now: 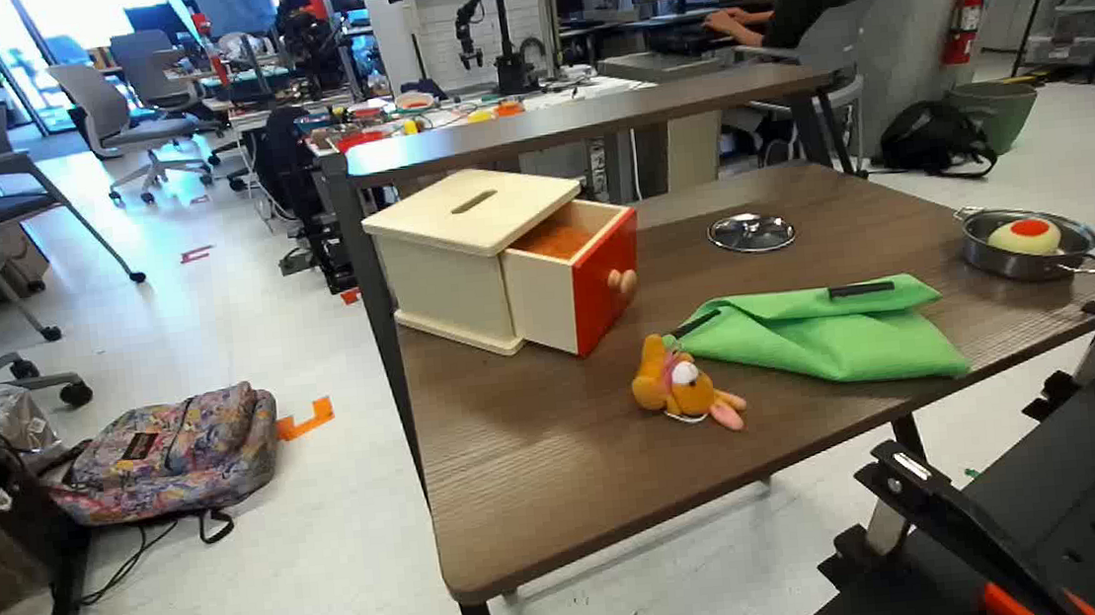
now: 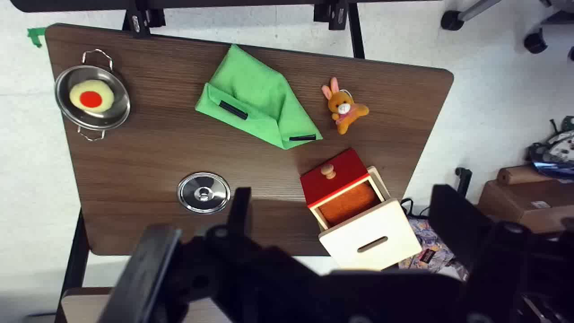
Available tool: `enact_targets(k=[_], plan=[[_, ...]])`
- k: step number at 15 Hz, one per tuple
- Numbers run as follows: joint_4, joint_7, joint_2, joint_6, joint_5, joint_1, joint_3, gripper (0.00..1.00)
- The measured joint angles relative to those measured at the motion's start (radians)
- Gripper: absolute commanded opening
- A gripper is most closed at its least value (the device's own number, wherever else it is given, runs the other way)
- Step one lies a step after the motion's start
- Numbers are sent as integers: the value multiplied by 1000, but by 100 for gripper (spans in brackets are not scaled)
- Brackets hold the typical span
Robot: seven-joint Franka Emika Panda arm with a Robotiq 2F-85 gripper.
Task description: Move the green towel backwards
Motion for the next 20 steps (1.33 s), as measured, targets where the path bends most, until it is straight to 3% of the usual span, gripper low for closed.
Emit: enact_targets(k=[6, 9, 15, 20], plan=[[1, 0, 11, 18, 0, 0, 0, 100], [-1, 2, 79, 139, 0, 0, 0, 100], [2, 5, 359, 392, -2, -18, -1, 100], [44, 53, 645, 496, -55, -57, 0, 100]])
